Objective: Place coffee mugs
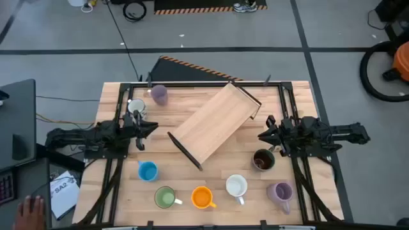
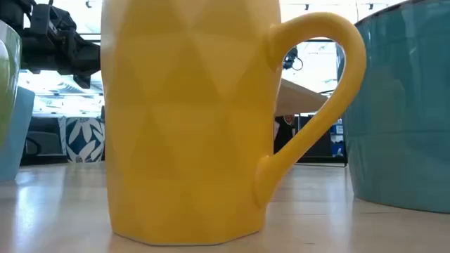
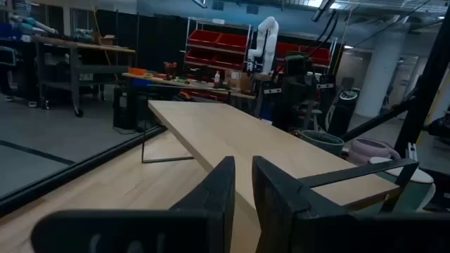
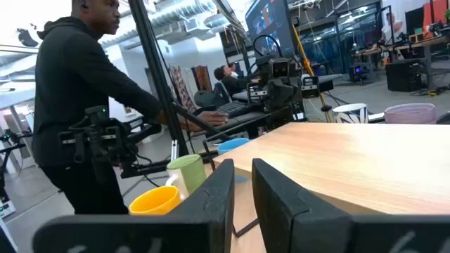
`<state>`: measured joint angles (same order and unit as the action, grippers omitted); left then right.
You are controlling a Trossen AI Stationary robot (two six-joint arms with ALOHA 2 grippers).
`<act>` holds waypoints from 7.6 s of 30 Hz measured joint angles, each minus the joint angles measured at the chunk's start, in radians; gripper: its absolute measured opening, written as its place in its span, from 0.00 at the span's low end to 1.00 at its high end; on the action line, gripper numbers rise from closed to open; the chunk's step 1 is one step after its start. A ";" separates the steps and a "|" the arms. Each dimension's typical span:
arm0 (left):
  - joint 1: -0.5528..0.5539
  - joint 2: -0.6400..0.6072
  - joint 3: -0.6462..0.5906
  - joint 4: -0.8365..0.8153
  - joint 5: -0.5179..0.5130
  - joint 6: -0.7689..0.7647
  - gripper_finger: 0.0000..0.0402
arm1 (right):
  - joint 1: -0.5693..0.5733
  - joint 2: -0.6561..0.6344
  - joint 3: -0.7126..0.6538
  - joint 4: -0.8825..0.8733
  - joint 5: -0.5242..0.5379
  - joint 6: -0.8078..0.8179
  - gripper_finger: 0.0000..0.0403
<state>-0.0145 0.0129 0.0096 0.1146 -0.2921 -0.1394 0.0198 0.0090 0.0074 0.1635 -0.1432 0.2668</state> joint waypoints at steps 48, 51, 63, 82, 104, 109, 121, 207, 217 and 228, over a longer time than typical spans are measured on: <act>0.000 0.000 0.000 0.006 -0.006 0.000 0.14 | 0.000 0.000 0.000 0.000 0.000 0.000 0.14; 0.001 0.000 0.000 0.062 -0.011 -0.075 0.14 | 0.000 0.000 -0.001 0.008 0.025 0.001 0.14; 0.000 0.000 0.000 0.433 -0.052 -0.487 0.14 | -0.010 0.000 -0.001 0.303 0.561 0.085 0.14; 0.000 0.050 0.126 0.593 -0.194 -0.630 0.14 | -0.015 0.000 -0.001 0.390 0.707 0.566 0.14; 0.001 0.434 0.638 -0.086 -0.153 -0.529 0.16 | -0.018 0.368 0.462 -0.127 0.541 0.355 0.14; 0.001 0.512 0.720 -0.182 -0.166 -0.519 0.25 | -0.019 0.486 0.574 -0.217 0.481 0.278 0.14; 0.001 0.643 0.948 -0.503 -0.110 -0.507 0.42 | -0.019 0.686 0.821 -0.507 0.377 0.137 0.20; 0.017 0.759 1.033 -0.632 -0.106 -0.431 0.40 | 0.490 1.380 1.262 -1.426 0.205 0.597 0.41; 0.017 0.759 1.033 -0.633 -0.107 -0.424 0.40 | 0.443 1.496 1.262 -1.417 0.162 0.840 0.49; 0.017 0.759 1.033 -0.637 -0.095 -0.424 0.40 | 0.413 1.643 1.262 -1.420 0.113 0.799 0.50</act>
<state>0.0029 0.7723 1.0424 -0.5224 -0.3873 -0.5632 0.4326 1.6523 1.2693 -1.2568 -0.0307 1.0663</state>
